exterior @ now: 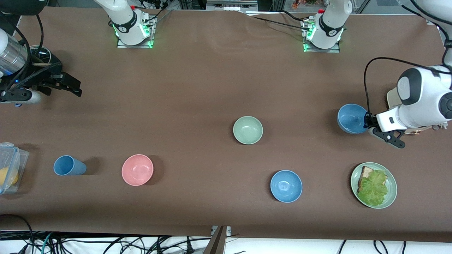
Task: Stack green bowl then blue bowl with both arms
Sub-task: 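Lift the blue bowl with the left gripper over the green bowl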
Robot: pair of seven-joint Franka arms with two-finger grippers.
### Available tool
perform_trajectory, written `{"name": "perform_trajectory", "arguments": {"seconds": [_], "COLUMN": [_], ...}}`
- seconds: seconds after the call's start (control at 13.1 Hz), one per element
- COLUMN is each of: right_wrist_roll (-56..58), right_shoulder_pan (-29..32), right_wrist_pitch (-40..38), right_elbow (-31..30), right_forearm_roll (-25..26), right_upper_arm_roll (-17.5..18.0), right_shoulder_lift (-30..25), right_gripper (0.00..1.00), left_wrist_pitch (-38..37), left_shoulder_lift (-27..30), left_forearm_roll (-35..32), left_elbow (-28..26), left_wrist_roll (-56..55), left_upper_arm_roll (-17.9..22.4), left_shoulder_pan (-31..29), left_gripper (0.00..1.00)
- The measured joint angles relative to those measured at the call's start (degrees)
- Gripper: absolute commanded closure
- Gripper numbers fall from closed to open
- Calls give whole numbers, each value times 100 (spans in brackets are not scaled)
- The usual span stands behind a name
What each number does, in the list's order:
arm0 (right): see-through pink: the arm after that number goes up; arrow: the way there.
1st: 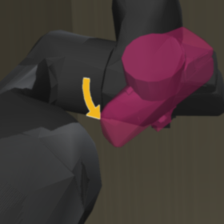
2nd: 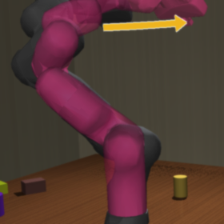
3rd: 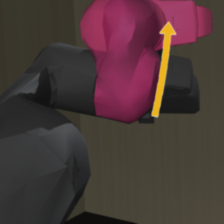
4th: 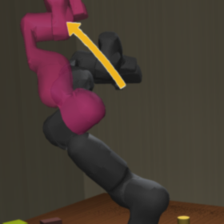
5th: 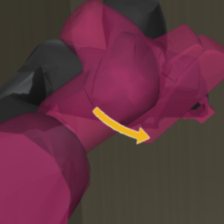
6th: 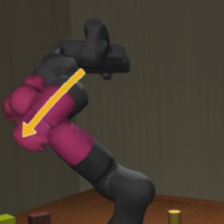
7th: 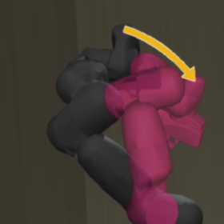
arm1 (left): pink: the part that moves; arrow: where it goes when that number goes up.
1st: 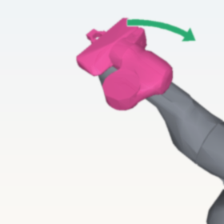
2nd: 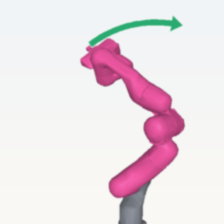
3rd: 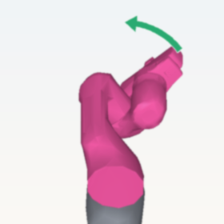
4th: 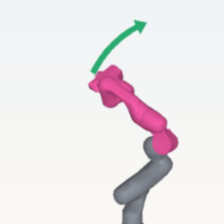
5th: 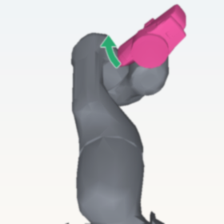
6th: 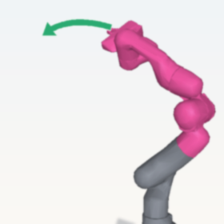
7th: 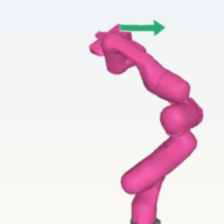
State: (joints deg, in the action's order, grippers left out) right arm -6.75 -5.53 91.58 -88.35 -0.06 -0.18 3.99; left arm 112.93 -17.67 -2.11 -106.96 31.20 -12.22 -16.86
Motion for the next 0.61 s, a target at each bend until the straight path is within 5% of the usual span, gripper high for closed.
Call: {"name": "perform_trajectory", "arguments": {"seconds": [0.38,0.61], "right_wrist_roll": [0,0], "right_shoulder_pan": [3,3], "right_wrist_pitch": [16,19], "right_elbow": [0,0], "right_forearm_roll": [0,-6], "right_upper_arm_roll": [-5,-5], "right_shoulder_lift": [1,1], "right_gripper": [0,0], "left_wrist_pitch": [-409,-390], "left_shoulder_lift": [-33,-189], "left_forearm_roll": [29,90], "left_elbow": [389,505], "left_wrist_roll": [-2013,-3019], "left_upper_arm_roll": [-1252,-1538], "left_shoulder_pan": [57,443], "left_gripper": [100,100]}}
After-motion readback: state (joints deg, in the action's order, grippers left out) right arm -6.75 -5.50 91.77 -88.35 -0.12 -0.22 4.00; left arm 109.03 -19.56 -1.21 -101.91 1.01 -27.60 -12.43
